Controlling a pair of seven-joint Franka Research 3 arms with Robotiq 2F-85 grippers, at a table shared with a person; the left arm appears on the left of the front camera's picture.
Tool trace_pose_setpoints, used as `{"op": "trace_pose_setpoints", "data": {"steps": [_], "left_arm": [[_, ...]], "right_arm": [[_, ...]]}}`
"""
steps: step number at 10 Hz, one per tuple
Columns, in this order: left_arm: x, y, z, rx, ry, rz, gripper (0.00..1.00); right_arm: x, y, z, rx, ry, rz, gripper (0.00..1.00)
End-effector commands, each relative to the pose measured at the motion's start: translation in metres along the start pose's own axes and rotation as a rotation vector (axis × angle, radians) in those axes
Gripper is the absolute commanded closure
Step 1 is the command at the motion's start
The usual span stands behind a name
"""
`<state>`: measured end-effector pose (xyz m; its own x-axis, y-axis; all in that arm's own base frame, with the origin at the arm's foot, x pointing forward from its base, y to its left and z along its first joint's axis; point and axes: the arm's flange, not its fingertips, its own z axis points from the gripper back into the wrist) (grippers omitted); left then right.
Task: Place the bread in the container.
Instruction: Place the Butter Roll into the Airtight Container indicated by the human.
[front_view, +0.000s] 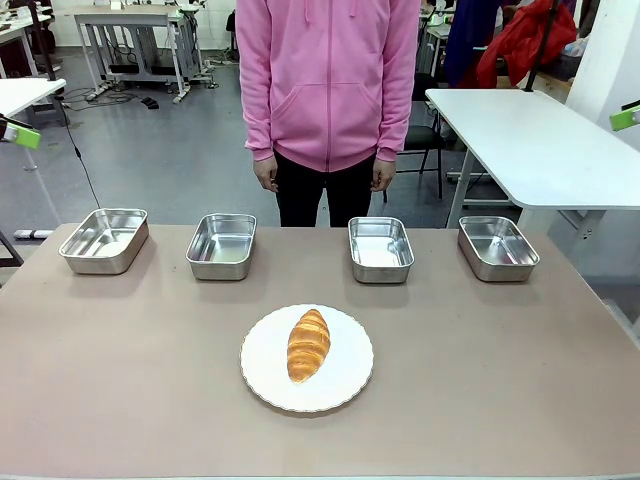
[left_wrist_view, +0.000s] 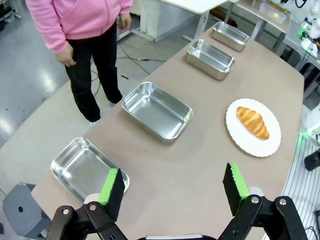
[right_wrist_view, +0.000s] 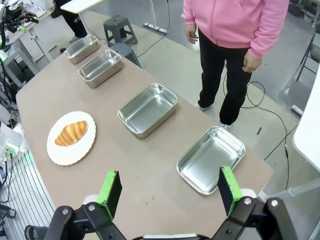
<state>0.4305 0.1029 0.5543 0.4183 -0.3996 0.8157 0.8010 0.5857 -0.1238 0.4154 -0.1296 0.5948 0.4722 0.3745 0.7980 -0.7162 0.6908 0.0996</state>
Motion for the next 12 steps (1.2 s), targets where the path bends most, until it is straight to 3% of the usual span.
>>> {"op": "trace_pose_setpoints", "data": {"steps": [1,12], "left_arm": [[-0.0006,-0.0002,0.0006,-0.006,-0.004,0.003,0.0],[-0.0006,-0.0002,0.0006,-0.006,-0.004,0.003,0.0]], "right_arm": [[-0.0004,-0.0004,-0.0003,0.006,-0.006,0.006,0.0],[-0.0004,-0.0004,-0.0003,0.006,-0.006,0.006,0.0]]}}
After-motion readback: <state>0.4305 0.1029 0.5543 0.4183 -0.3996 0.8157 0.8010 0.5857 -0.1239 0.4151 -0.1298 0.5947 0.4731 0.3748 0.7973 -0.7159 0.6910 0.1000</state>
